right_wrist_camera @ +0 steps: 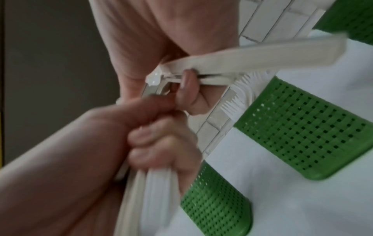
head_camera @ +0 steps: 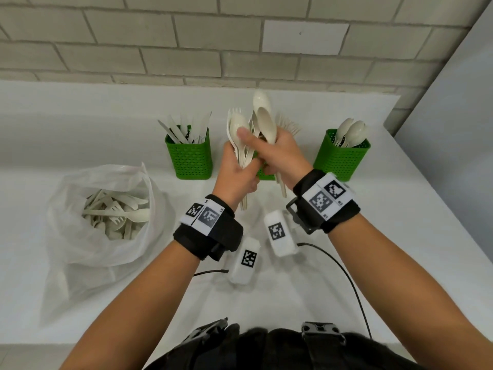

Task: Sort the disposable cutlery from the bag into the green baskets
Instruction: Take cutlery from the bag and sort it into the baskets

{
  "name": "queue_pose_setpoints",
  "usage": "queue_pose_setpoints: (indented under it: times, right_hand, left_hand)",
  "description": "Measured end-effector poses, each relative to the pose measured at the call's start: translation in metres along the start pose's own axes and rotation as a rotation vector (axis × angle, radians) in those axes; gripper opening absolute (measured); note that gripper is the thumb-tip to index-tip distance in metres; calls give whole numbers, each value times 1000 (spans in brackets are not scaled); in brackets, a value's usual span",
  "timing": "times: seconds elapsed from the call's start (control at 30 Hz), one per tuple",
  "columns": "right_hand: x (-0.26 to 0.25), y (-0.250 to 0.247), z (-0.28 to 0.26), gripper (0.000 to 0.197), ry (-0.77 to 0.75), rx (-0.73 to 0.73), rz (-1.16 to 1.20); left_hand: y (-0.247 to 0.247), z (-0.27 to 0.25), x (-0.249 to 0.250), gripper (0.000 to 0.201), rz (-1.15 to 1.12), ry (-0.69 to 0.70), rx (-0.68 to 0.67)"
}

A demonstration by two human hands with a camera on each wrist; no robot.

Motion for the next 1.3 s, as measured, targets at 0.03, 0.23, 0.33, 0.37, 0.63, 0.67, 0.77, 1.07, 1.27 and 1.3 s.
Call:
queue_pose_setpoints:
  times: [0.03,0.23,0.33,0.37,0.63,0.67,0.77,1.07,1.27,1.3]
  right_hand:
    - [4,5,-3,19,10,-16,1]
    - [2,-12,3,21,-11,141,104]
    - [-2,-40,11,10,-15,230,304]
    - [-2,-46,12,6,-17,228,353]
    - [8,-99,18,19,-17,408,303]
    - [5,-122,22,24,-22,518,264]
    - [-2,-183,41,42,6,714,84]
    - [31,-190,72,48,70,514,-509]
    - [31,-196,74,69,211,465,-694]
    - [23,-197,70,79,173,496,-731]
  left_hand:
    - [0,1,0,29,3,-5,7]
    - [-2,0,-4,33,6,-1,-41]
    - [5,-3,-8,15,-64,-74,-77]
    - [7,-2,-11,13,-108,-126,-80]
    - [20,1,-17,25,-209,-192,-158]
    - [20,2,-18,25,-208,-191,-156]
    - [18,4,-21,26,-217,-202,-133]
    - [22,2,-22,26,-177,-193,-98]
    - [25,0,-19,20,-149,-177,-92]
    - [26,-1,-18,19,-146,-169,-95]
Point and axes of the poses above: each hand's wrist, its own z-axis towards the middle knuckle, its own y-axis out of the palm, x = y × z, the point moved 8 cm from there along z, towards the middle knuckle, and after that the axes turned 4 degrees about x, right-handed, at the moved point
